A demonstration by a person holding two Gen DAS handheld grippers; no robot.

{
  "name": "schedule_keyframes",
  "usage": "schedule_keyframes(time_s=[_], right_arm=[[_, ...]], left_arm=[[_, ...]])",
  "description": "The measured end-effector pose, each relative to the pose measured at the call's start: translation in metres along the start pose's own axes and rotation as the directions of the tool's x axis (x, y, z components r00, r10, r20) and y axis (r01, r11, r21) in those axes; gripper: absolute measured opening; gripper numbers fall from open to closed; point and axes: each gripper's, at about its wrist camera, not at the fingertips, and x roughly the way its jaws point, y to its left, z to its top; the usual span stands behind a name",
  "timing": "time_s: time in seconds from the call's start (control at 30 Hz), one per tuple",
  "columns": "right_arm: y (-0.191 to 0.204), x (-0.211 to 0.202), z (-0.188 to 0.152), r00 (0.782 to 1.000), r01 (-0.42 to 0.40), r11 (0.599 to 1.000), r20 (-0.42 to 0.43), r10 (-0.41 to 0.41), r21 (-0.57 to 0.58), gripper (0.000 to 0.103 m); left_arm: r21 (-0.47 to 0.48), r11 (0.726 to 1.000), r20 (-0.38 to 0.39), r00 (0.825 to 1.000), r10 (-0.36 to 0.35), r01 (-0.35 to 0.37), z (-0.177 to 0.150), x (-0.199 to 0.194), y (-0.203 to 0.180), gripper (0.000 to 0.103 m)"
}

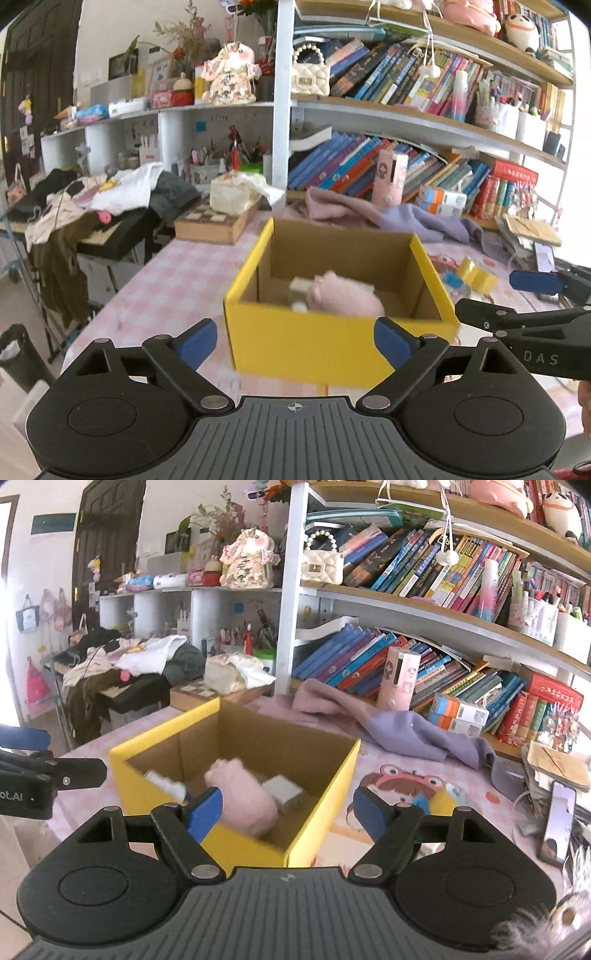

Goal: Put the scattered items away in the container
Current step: 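Open both grippers and lift them out of the yellow box, then move both open grippers back over the table toward the tape roll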

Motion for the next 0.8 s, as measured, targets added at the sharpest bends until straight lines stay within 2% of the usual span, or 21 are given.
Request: schedule_keyframes(time_s=[0.2,0.4,0.8], right_arm=[[0.020,-0.041,-0.029,0.999,0.033,0.999,-0.006,-0.033,-0.031,0.080],[0.029,-0.075,-0.058,0.997,0.075,0.997,-0.034,-0.075,-0.012,0.081],[0.025,-0.096,-0.089,0.979,0.129,0.990,-0.162,-0.120,0.048,0.087]], left_arm=[[0.014,1.000,-0.012,1.000,-0.015,0.015,-0.030,-0.031,-0.003,0.097],[0.080,0.997,-0.023,1.000,-0.018,0.020,-0.053,-0.052,-0.014,0.097],[0.141,0.986,-0.137,0.988,-0.065,0.084,-0.074,-0.056,-0.035,0.101]])
